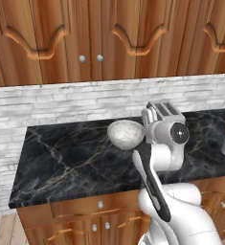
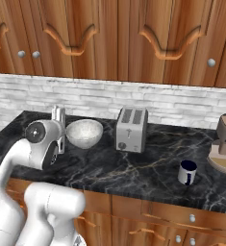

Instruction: Clear the mugs and bowl far away from the sink.

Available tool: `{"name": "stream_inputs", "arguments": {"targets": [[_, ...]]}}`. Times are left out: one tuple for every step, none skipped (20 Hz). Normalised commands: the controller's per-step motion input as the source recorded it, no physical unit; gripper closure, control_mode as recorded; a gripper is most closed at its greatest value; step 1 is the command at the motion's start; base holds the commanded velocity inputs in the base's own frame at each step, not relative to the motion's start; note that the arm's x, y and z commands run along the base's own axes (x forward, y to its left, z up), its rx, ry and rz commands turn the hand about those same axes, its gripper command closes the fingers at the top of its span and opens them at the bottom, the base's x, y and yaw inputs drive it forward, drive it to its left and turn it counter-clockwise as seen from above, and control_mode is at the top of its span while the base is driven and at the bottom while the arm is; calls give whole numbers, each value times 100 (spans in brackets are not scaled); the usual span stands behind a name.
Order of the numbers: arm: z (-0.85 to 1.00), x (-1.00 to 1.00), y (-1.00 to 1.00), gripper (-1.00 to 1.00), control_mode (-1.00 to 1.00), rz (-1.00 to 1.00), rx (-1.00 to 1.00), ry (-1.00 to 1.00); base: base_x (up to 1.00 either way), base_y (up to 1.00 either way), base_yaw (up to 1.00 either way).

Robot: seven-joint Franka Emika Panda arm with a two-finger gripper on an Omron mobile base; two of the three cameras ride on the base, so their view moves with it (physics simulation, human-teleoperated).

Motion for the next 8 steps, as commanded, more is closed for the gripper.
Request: {"name": "stream_inputs", "arguments": {"targets": [[48, -79, -14, -100, -100, 0, 0, -2, 0, 0, 0], [44, -87, -24, -100, -100, 0, 0, 0, 0, 0, 0], [45, -91, -22, -100, -100, 0, 0, 0, 0, 0, 0], [51, -92, -21, -100, -100, 0, 0, 0, 0, 0, 0], [59, -90, -17, -100, -100, 0, 0, 0, 0, 0, 0], [60, -89, -16, -100, -100, 0, 1, 0, 0, 0, 0], [59, -90, -18, -100, -100, 0, 1, 0, 0, 0, 0], [55, -96, -20, -100, -100, 0, 0, 0, 0, 0, 0]]}}
